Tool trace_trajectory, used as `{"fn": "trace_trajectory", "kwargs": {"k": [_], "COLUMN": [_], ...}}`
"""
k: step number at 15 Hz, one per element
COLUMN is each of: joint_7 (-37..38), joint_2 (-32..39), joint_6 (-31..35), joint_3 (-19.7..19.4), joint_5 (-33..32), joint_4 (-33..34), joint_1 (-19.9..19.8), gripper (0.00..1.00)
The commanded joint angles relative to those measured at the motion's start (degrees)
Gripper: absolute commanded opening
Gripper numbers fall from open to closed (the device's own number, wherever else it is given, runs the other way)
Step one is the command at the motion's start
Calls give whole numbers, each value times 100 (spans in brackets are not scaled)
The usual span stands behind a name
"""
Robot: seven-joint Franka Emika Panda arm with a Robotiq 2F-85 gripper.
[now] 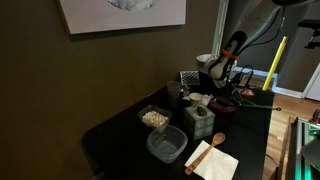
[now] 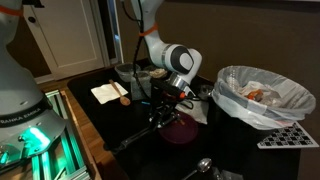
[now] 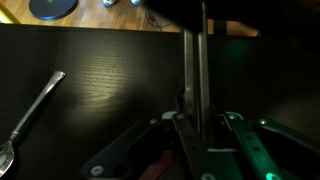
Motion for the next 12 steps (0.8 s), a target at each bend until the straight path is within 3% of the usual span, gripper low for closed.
{"fn": "trace_trajectory", "kwargs": {"k": [1,8,12], "joint_7": [-22,-22,-30], "joint_2": [164,299,389], "joint_6": [-183,-206,-227], "joint_3": [-13,-7,-5], "joint_5": [-113,-92,-92], "joint_4": [217,398,513], "joint_1": [28,17,19], "gripper": [21,31,31]}}
